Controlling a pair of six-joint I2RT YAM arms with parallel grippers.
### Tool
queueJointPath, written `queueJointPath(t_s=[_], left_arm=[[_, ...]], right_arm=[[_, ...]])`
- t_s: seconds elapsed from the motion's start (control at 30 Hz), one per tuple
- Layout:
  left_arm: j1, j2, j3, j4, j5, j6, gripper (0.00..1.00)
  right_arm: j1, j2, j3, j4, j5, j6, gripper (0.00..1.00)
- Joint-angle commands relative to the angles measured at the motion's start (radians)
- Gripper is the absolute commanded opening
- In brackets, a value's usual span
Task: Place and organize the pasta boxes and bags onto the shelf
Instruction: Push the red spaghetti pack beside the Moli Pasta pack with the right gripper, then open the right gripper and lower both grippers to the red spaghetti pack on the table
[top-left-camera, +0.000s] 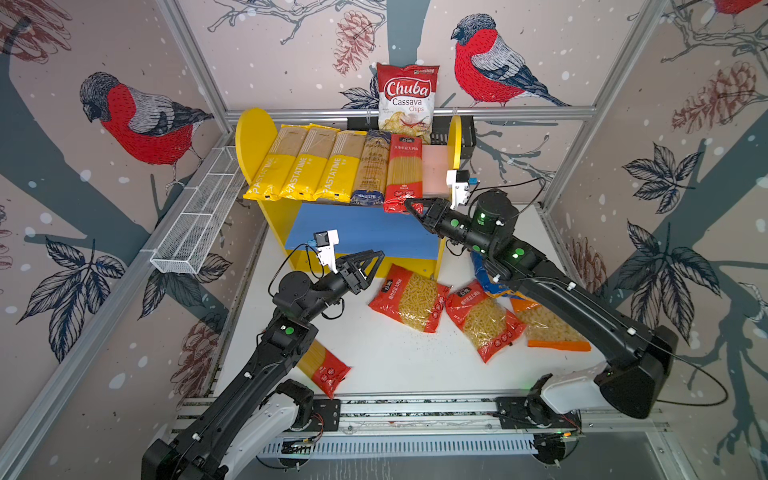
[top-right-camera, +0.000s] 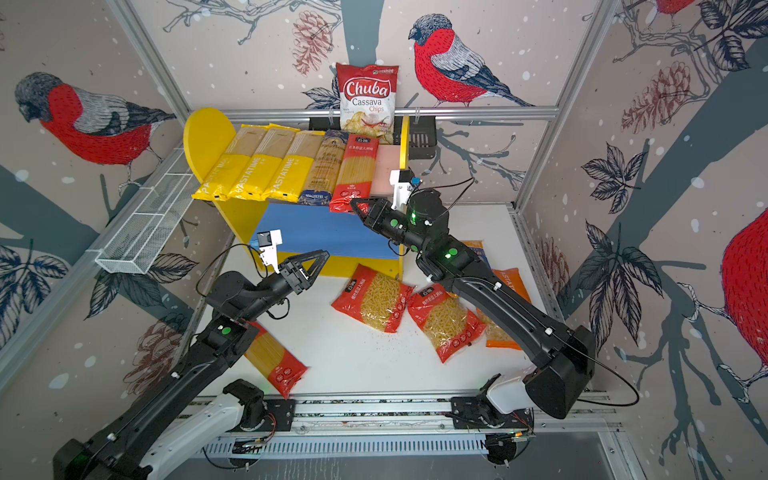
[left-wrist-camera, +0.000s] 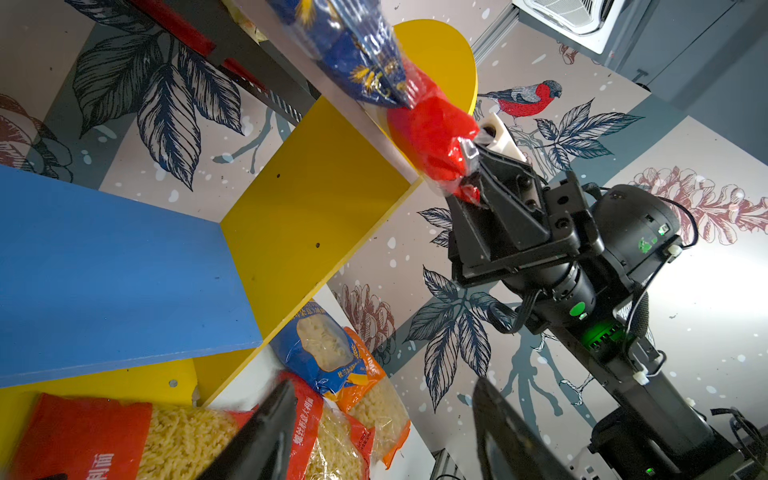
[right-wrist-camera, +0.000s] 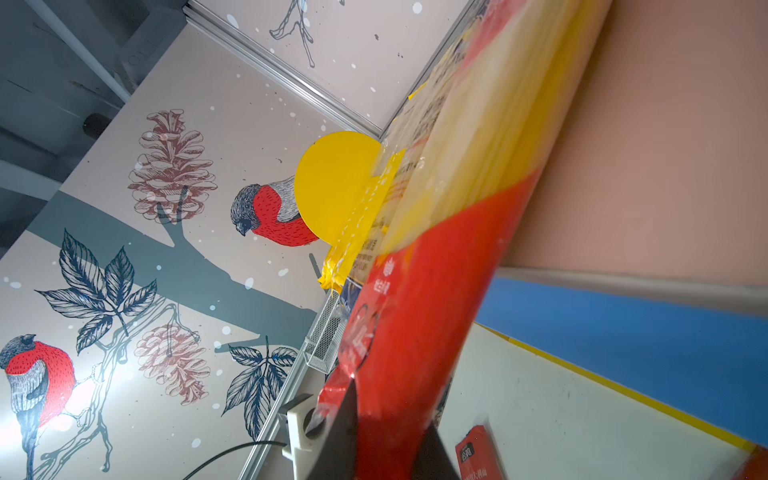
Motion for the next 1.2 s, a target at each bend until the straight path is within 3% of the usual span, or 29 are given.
queueJointPath(t_s=[0.0,0.33,0.6,0.7,0.9,1.03,1.17], left_arm=[[0.002,-0.008,0.003,0.026,0.000,0.000,0.66],[0.001,-0.009,-0.002,0.024,-0.003,-0.001,0.66],[0.002,-0.028,0.025,-0.096,-0.049,0.082,0.66],[0.001,-0.035,0.029,-0.131,-0.060,0.111,0.66],[0.001,-0.043,0.004,-0.159,-0.073,0.127,0.66],[0.002,-0.047,0.024,-0.306,-0.154,0.187,0.66],[0.002,-0.036,0.008,-0.463,-0.252,0.209,0.65]], right_arm=[[-0.004,0.018,0.031,0.070,0.027,-0.003,0.17],[0.004,0.038,0.035,0.050,0.025,-0.014,0.18],[0.005,-0.022,-0.046,0.054,-0.032,-0.059,0.56],[0.008,-0.089,-0.123,0.064,-0.029,-0.075,0.64],[0.027,-0.247,-0.322,0.092,-0.010,-0.100,0.65],[0.118,-0.306,-0.457,0.089,0.101,-0.135,0.60],[0.230,-0.253,-0.530,0.075,0.181,-0.135,0.53]])
